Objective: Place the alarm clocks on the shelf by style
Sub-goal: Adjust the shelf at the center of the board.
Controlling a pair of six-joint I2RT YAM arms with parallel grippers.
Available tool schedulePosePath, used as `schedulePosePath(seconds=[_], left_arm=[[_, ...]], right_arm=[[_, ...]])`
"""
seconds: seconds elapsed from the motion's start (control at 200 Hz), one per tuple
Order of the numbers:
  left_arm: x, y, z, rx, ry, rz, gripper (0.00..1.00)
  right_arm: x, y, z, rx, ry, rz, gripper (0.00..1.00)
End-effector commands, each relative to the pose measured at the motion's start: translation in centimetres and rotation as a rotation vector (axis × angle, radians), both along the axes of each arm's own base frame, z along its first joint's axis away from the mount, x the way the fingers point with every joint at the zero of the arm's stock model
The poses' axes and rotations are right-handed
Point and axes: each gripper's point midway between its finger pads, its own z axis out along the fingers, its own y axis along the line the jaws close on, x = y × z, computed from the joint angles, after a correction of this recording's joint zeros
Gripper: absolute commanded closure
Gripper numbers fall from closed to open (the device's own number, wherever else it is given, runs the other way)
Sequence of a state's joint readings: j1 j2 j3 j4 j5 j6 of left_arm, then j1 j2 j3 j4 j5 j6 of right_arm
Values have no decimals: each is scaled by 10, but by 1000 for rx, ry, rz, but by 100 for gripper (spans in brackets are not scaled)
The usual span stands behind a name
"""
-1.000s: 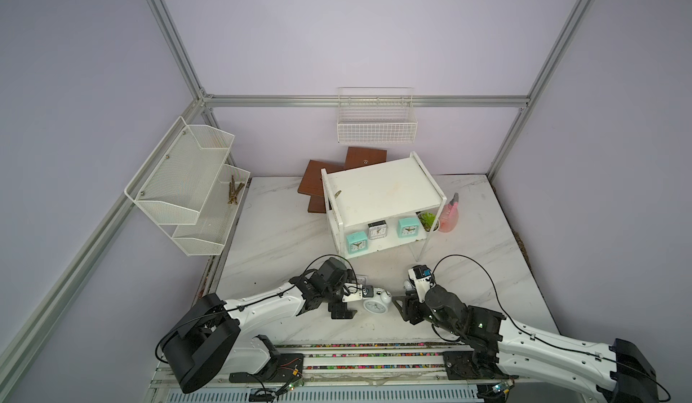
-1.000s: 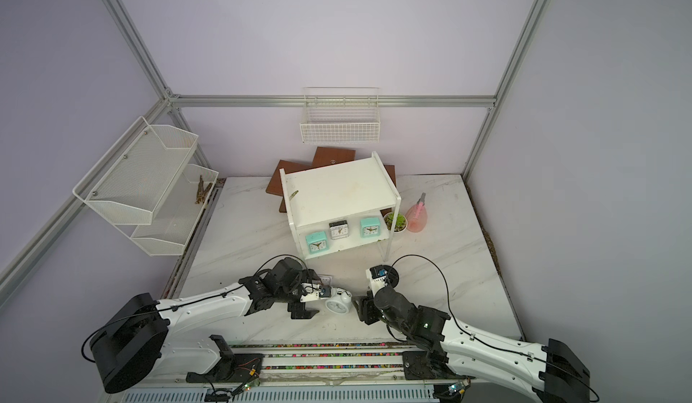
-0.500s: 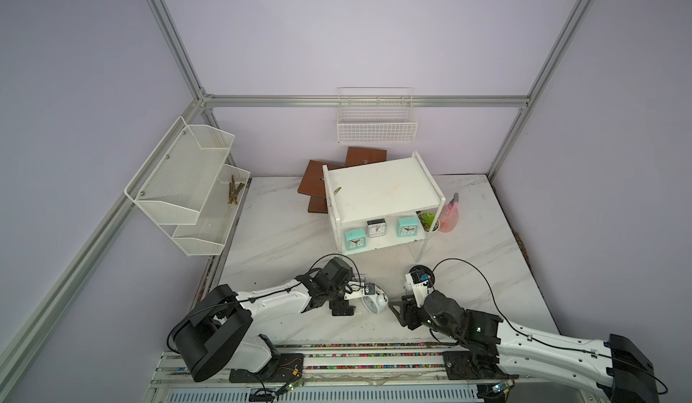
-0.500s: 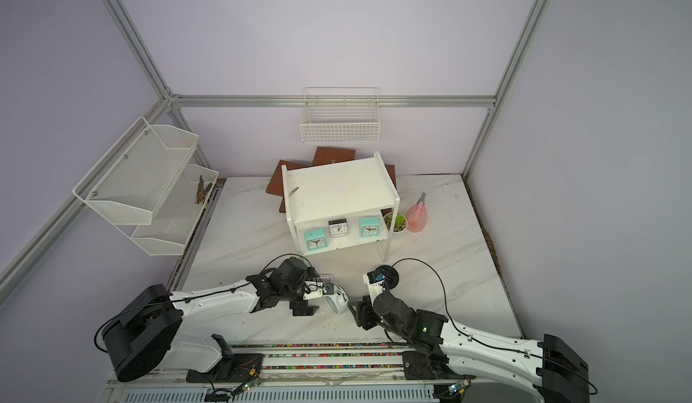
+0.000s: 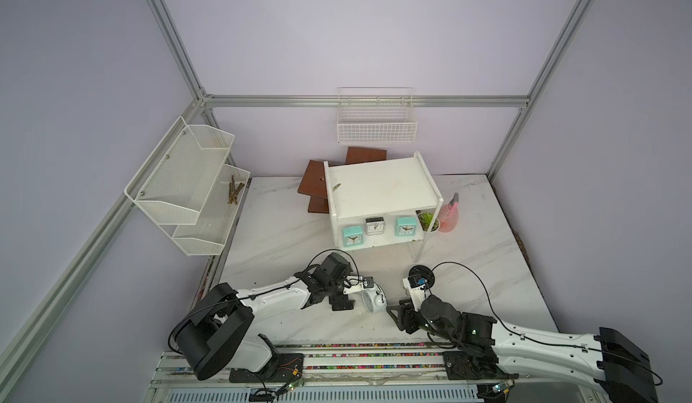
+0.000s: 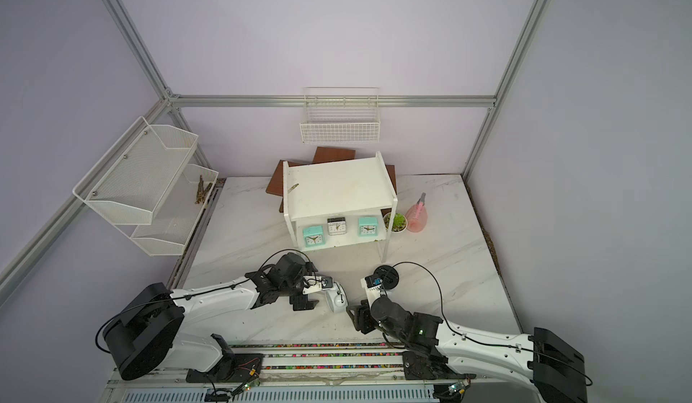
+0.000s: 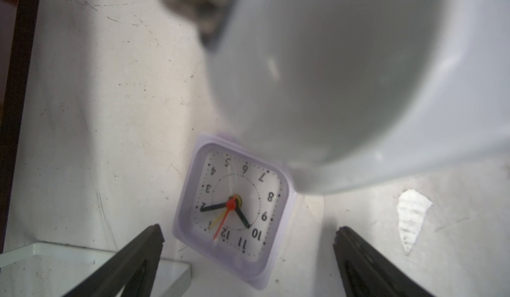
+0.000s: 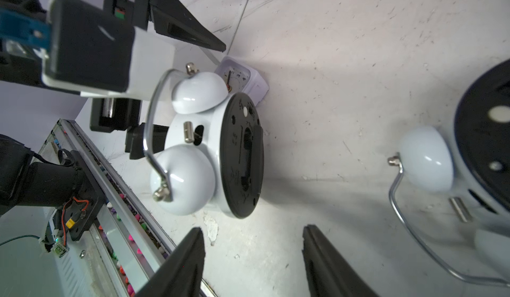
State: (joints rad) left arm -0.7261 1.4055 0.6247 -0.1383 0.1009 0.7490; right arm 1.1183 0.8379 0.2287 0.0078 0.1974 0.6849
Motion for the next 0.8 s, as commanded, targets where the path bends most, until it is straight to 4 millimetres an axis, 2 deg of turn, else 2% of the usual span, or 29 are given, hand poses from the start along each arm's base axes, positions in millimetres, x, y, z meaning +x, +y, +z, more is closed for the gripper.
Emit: schedulePosePath(seconds=[0.0, 0.3, 0.545, 0.72, 0.795], left_arm=[[21, -15, 22, -76, -35, 2, 0], [17, -16, 10, -41, 28, -24, 1], [12, -13, 3, -8, 55, -47, 12], [11, -12, -3, 19, 69, -54, 5], [10, -11, -5, 31, 85, -62, 5]], right_arm=[[2, 1, 1, 30, -9, -21, 39], [2, 1, 2, 36, -21, -28, 40], [3, 5, 9, 40, -35, -18, 41], [4, 8, 13, 43, -45, -12, 41], [4, 8, 13, 38, -46, -11, 41]])
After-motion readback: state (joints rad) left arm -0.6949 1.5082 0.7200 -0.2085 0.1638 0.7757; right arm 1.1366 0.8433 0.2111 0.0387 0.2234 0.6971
